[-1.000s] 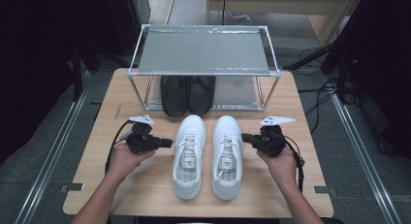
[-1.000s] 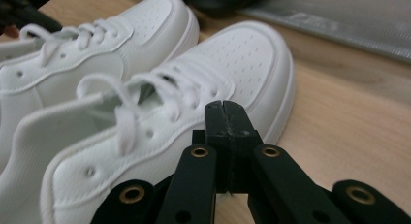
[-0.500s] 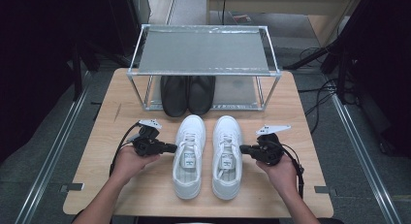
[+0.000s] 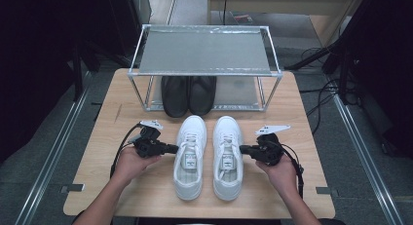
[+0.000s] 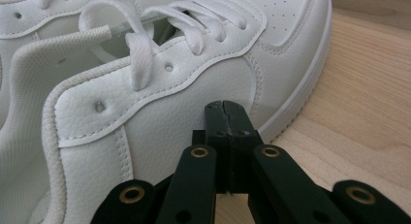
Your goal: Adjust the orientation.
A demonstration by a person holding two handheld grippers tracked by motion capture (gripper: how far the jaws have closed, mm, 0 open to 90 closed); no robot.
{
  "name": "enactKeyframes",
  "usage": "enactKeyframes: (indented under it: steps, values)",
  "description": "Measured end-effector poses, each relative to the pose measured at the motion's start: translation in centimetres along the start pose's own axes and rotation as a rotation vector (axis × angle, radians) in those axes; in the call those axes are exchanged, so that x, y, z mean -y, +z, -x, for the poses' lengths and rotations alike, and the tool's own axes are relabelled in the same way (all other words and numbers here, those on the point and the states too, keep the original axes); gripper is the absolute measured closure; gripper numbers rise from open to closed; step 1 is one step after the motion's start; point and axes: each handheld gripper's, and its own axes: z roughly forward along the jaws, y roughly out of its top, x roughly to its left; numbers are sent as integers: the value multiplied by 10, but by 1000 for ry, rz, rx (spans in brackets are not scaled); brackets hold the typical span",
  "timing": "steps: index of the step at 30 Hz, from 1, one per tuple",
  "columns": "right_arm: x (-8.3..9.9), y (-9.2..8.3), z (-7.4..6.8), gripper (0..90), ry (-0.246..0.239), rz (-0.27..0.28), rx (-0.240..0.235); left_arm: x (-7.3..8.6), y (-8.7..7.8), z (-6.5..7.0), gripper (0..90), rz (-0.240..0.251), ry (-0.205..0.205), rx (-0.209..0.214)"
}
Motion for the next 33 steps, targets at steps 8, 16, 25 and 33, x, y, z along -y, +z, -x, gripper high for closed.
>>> enactKeyframes:
  steps: [8,16,25,33]
  values:
    - [-3,4,-2,900,1,2,-2,-3,7,7,900,-8,18,26]
    - [-4,5,-1,900,-3,1,-7,-3,9,9,900,-8,1,38]
    - [-6,7,0,900,6,4,-19,-3,14,17,900,-12,5,44]
    - [-8,9,2,900,10,7,-23,-3,14,20,900,-13,10,26]
